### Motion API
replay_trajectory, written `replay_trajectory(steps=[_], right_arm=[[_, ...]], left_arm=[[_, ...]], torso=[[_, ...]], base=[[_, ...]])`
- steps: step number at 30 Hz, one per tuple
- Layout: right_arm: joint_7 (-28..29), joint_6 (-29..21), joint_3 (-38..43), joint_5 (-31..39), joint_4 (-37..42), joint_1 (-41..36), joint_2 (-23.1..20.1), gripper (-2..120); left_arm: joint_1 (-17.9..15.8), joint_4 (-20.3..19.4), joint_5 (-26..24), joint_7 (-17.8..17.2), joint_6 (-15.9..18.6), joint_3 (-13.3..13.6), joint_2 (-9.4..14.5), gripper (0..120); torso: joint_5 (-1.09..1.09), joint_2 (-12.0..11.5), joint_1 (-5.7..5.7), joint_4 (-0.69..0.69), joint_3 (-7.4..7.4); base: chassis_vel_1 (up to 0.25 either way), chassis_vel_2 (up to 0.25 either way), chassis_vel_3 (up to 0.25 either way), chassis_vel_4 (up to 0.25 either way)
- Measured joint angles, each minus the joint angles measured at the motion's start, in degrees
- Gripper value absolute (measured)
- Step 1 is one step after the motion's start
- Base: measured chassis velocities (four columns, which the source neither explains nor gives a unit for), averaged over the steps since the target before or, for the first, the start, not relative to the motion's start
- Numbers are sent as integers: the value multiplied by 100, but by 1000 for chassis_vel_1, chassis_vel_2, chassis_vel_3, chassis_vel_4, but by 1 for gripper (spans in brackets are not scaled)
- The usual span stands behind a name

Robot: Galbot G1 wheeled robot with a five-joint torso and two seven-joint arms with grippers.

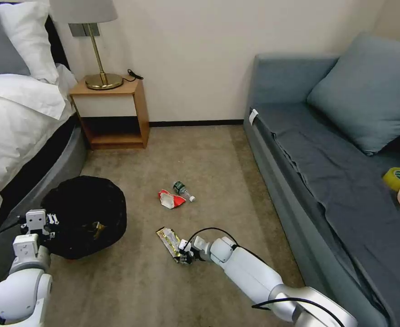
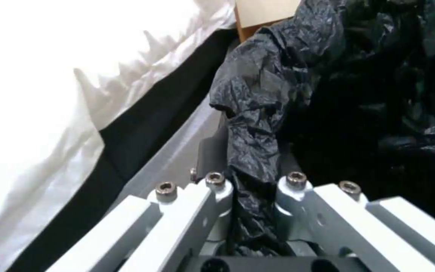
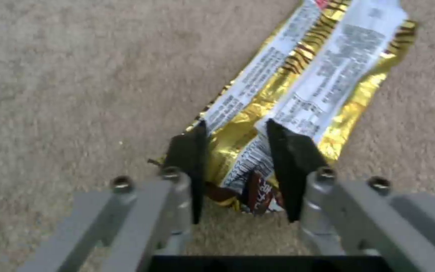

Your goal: Pick up the trash bin, then pick up the garbage on the floor and place it into the trash bin.

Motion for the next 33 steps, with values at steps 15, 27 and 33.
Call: replay_trajectory(steps=[15, 27, 33], right_arm=[[-112, -4, -5, -102, -15, 2, -40, 0], [-194, 34, -12, -94, 289, -69, -272, 0], [-258, -26, -160, 104, 751, -77, -525, 0]], left_arm=[[-64, 244, -525, 58, 84, -829, 310, 4], [-45, 253, -492, 63, 82, -803, 213, 4], [-71, 264, -473, 63, 80, -766, 215, 4]], torso=[[0, 0, 0, 1, 0], [0, 0, 0, 0, 0], [0, 0, 0, 0, 0]], base=[[0, 0, 0, 0], [0, 0, 0, 0], [0, 0, 0, 0]])
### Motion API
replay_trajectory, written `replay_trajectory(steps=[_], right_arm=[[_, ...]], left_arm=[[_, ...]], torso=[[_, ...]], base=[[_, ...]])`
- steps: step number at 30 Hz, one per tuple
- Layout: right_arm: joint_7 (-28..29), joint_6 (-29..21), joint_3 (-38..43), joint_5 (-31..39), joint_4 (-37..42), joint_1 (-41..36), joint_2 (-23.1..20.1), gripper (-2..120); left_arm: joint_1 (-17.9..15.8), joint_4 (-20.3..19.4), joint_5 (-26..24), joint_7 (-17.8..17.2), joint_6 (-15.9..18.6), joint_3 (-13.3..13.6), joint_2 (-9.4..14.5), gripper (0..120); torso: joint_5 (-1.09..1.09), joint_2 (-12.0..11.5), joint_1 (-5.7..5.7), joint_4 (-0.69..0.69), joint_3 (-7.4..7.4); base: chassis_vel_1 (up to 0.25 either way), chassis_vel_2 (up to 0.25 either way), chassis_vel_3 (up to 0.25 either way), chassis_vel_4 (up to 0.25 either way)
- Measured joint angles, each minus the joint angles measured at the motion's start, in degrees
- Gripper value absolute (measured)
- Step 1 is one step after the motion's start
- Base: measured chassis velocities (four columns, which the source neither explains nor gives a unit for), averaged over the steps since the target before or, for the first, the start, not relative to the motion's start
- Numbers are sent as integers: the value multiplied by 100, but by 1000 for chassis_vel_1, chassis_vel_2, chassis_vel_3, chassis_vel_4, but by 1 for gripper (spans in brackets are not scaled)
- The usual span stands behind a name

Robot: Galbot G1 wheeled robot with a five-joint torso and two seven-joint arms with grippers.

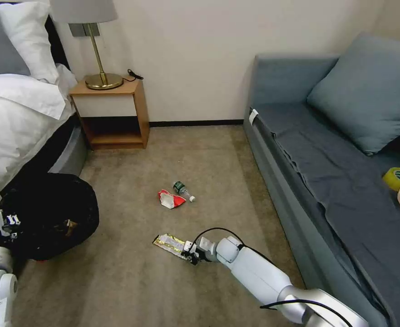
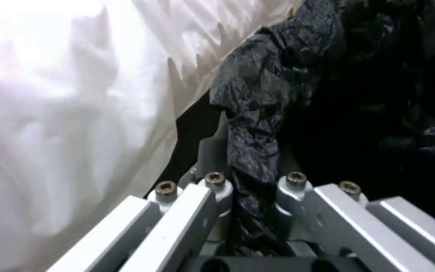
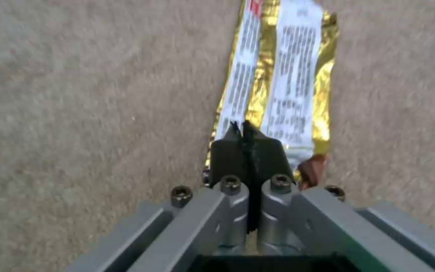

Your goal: Pick up the trash bin, then pick up the garbage on the floor and place it into the trash bin.

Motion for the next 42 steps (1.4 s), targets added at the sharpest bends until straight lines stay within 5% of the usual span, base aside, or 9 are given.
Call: replay_trajectory(steps=[6, 26, 31, 42], right_arm=[[12, -23, -30, 124, 84, 38, -52, 11], [218, -41, 270, 94, -704, 246, 277, 88], [218, -29, 319, 37, -793, 234, 308, 99], [221, 42, 351, -37, -921, 229, 363, 100]], left_arm=[[-59, 70, 12, 0, -2, 38, 25, 4], [-328, 381, -6, 7, -19, 243, 179, 4], [-343, 373, 23, 6, -19, 302, 160, 4], [-334, 328, 65, 1, -19, 365, 108, 4]], torso=[[0, 0, 0, 0, 0], [0, 0, 0, 0, 0], [0, 0, 0, 0, 0], [0, 0, 0, 0, 0]], base=[[0, 0, 0, 0], [0, 0, 0, 0], [0, 0, 0, 0], [0, 0, 0, 0]])
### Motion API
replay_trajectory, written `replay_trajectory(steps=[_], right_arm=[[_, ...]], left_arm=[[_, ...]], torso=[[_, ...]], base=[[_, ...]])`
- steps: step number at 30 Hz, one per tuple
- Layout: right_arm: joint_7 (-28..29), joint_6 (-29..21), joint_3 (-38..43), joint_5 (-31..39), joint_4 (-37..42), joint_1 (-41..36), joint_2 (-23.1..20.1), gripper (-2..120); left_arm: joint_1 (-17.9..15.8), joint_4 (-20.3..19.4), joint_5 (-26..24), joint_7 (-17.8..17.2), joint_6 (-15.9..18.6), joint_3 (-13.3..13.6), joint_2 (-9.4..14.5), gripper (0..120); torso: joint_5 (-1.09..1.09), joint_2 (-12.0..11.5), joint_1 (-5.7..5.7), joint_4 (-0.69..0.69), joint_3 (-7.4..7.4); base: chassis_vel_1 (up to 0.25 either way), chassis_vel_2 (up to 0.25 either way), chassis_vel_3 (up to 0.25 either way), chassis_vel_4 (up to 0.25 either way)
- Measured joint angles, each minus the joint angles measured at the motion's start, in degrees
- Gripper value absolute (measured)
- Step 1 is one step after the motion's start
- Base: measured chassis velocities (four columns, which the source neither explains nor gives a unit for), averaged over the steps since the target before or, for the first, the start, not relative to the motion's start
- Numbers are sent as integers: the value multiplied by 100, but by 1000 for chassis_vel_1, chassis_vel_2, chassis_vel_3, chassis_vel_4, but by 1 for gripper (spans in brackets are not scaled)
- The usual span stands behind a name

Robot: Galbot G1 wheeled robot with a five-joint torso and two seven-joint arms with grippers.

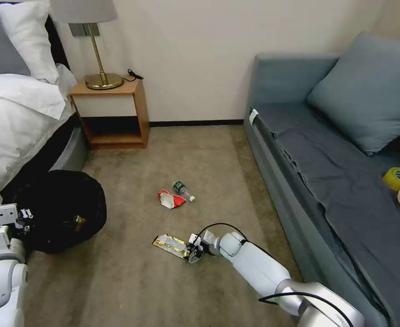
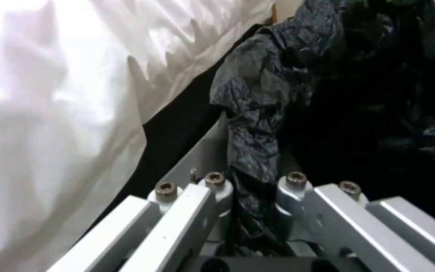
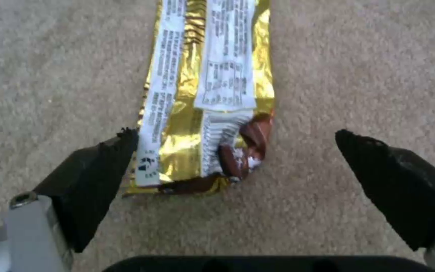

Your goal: Pick up the trash bin, then pick up the garbage on the floor and place it into the trash bin.

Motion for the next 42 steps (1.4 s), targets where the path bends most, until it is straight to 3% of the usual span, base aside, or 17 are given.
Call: replay_trajectory(steps=[10, 14, 29, 42], right_arm=[[-8, 76, -10, -68, -149, 10, 120, 98], [-31, 162, -16, -164, -326, 45, 184, 83], [-82, 258, 21, -280, -506, 79, 289, 67], [-88, 301, 30, -400, -536, 62, 324, 38]], left_arm=[[-28, 41, 19, -3, 0, 23, -6, 4], [-43, 78, 20, -4, -4, 23, 14, 4], [-84, 128, 15, -3, -15, 41, 28, 4], [-86, 183, 15, 0, -52, 65, 20, 4]], torso=[[0, 0, 0, 0, 0], [0, 0, 0, 0, 0], [-1, 1, 0, -2, -1], [4, 1, 0, 3, 0]], base=[[0, 0, 0, 0], [0, 0, 0, 0], [0, 0, 0, 0], [0, 0, 0, 0]])
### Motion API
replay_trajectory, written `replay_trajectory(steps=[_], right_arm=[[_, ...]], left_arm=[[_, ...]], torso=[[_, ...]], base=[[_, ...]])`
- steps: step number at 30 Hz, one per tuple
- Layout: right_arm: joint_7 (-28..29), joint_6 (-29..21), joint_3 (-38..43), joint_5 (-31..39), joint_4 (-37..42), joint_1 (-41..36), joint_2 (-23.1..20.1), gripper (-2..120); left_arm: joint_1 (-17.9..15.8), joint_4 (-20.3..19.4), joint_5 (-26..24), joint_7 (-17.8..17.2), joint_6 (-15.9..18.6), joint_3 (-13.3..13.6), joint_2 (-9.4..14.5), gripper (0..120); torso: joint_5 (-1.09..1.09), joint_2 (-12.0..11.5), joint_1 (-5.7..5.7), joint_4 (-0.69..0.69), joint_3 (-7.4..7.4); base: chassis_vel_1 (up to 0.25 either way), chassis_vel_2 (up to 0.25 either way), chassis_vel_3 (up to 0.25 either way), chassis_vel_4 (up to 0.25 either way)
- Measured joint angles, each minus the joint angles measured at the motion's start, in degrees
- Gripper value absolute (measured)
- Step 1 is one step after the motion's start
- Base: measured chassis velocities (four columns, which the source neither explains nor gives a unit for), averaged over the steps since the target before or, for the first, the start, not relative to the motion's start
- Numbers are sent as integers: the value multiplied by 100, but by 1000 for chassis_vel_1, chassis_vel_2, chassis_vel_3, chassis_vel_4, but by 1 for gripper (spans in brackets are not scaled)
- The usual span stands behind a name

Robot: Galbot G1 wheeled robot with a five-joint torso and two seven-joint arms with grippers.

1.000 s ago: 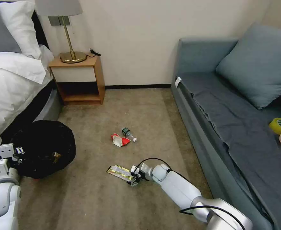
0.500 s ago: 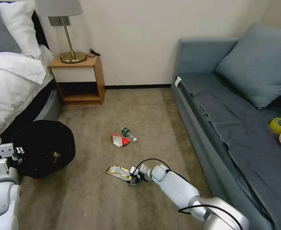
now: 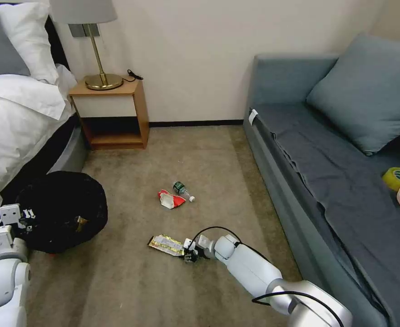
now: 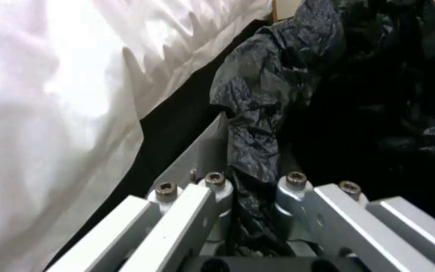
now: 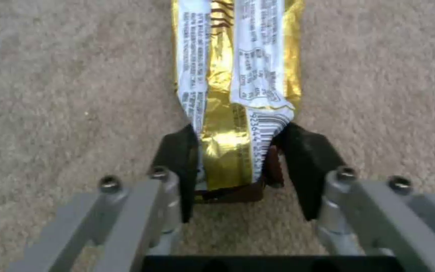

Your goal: Pick up the trash bin, then pick up the garbage on the floor and place it into the trash bin.

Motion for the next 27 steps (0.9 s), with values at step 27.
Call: replay_trajectory(steps=[27], right_arm=[[5, -27, 284, -60, 569, -28, -306, 0]], left_arm=[[-10, -43, 52, 11, -11, 159, -13, 4]], torso=[[-5, -1, 0, -4, 1]], base=[[0, 0, 0, 0]])
